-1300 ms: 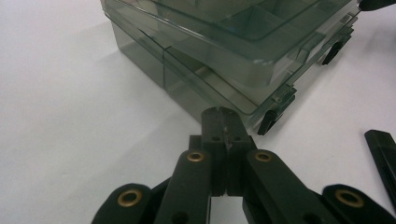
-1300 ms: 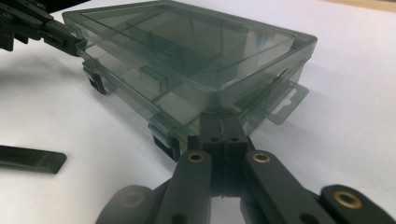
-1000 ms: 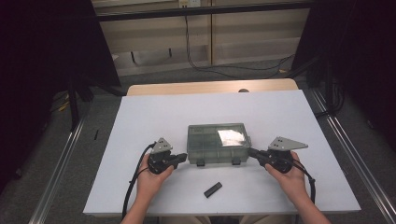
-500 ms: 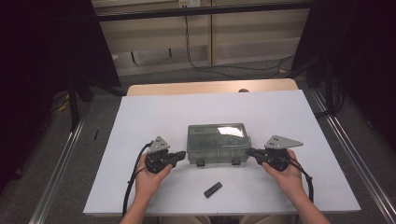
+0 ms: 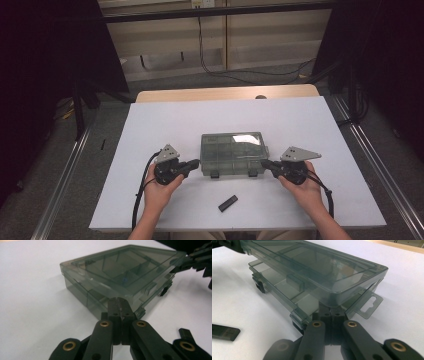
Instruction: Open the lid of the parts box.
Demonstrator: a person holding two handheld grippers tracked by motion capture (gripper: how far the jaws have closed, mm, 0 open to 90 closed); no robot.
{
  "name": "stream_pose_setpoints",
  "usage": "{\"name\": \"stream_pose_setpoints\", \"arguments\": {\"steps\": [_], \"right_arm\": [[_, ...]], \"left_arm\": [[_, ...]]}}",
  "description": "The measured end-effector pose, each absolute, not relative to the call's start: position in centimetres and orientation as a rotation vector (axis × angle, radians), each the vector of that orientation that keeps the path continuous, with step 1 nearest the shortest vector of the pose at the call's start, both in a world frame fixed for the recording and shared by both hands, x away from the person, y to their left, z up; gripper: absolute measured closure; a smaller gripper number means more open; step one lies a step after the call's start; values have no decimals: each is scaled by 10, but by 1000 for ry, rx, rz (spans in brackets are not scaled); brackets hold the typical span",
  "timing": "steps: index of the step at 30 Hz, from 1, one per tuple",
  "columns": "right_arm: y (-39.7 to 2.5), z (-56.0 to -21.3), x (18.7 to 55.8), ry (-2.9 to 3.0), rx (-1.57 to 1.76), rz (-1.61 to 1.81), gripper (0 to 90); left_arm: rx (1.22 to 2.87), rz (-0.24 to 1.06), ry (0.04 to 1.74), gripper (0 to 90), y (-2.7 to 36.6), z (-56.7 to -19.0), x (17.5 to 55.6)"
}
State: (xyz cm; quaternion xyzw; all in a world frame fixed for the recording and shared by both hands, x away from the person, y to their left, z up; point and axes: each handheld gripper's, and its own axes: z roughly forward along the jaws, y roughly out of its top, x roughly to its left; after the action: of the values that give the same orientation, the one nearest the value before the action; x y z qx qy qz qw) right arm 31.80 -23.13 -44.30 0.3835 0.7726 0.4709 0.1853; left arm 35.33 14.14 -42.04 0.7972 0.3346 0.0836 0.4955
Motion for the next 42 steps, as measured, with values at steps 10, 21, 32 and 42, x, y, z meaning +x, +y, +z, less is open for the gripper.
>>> {"name": "stream_pose_setpoints", "arguments": {"steps": [10, 21, 32, 42], "right_arm": [[-230, -444, 318, 2179, 1075, 1330, 900], [-230, -444, 318, 2177, 1075, 1329, 900], [-230, -444, 317, 2176, 1075, 1328, 900], [-229, -444, 317, 2176, 1073, 1327, 900]], "left_arm": [[1909, 204, 805, 900, 140, -417, 353], [1897, 213, 800, 900, 139, -413, 354], [1984, 218, 844, 900, 137, -421, 356], [2001, 192, 858, 900, 137, -424, 356]]}}
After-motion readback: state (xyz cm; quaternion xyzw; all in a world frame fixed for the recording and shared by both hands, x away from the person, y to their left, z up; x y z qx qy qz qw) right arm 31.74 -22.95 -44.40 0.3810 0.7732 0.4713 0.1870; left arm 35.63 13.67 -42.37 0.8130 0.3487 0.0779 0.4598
